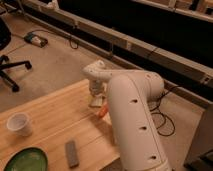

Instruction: Place the white sponge in the ceramic cup

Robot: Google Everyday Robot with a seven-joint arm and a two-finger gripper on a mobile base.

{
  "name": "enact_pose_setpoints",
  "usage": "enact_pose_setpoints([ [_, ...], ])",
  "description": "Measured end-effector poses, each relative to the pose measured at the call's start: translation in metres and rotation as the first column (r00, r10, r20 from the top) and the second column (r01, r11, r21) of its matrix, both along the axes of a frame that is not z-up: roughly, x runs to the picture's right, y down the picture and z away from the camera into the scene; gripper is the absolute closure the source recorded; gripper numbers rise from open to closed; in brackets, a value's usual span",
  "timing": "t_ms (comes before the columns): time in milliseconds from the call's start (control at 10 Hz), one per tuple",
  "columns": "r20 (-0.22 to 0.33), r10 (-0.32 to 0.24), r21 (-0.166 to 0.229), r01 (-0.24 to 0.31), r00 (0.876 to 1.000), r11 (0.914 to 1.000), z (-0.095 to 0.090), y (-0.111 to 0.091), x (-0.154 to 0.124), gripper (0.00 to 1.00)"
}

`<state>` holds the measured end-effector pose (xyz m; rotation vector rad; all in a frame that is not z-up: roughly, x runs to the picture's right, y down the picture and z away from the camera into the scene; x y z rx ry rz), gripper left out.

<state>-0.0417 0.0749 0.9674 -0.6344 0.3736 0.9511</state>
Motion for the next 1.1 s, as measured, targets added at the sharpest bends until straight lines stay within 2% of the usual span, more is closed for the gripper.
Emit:
enact_pose_setpoints([
  [400,-0.002,-0.009,0.001,0.009,1.0,1.0,-0.001,-0.001,0.0,0.96],
  [500,0.001,-0.018,0.004,0.018,1.0,0.9998,-0.003,-0.002,-0.003,1.0],
  [800,0.011,-0.051,0.039,0.051,0.999,0.998,-0.018,-0.015,-0.014,1.0],
  [1000,0.023,-0.1,0.073,0.098,0.995,0.9925,-0.038,-0.029,-0.03,1.0],
  [1100,0.034,-0.139,0.099,0.135,0.99,0.9858,-0.056,-0.04,-0.04,1.0],
])
